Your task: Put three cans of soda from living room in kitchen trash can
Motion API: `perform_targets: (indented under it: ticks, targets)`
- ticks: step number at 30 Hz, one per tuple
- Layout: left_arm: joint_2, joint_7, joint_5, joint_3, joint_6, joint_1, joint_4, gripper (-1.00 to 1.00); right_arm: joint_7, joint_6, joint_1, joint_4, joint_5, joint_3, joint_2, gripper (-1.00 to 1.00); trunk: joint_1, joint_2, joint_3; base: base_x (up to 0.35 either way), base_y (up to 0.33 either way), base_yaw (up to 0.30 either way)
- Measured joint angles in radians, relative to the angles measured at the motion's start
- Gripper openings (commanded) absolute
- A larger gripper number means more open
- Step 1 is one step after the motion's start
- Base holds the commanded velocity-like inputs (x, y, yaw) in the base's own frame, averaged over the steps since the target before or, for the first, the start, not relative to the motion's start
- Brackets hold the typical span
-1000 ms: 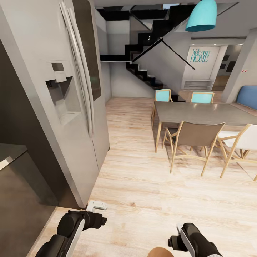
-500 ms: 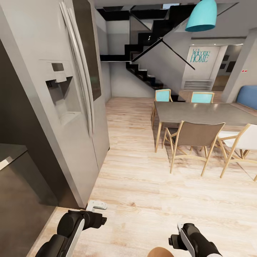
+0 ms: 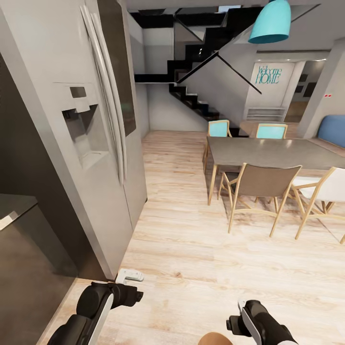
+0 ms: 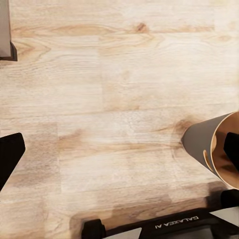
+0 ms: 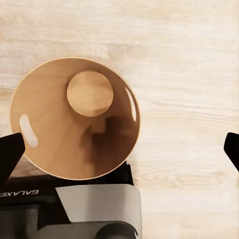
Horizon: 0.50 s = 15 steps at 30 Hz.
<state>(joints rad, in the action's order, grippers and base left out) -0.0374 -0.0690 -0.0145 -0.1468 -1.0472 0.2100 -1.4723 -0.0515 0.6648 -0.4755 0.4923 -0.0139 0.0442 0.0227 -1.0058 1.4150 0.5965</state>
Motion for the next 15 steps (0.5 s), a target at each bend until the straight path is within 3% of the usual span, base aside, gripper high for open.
perform_targets:
  ticks: [9,15]
  targets:
    - [0.001,0.004,0.001,-0.002,0.0,-0.001,-0.001,1.0,-0.001,0.0,0.0,-0.024,0.001,0.0,-0.002,1.0,0.0,0.0,0.0,0.0,0.0,0.0]
    - [-0.001,0.053,0.003,-0.001,0.0,-0.001,-0.002,1.0,-0.001,-0.001,0.0,-0.026,0.002,0.0,-0.003,1.0,0.0,0.0,0.0,0.0,0.0,0.0]
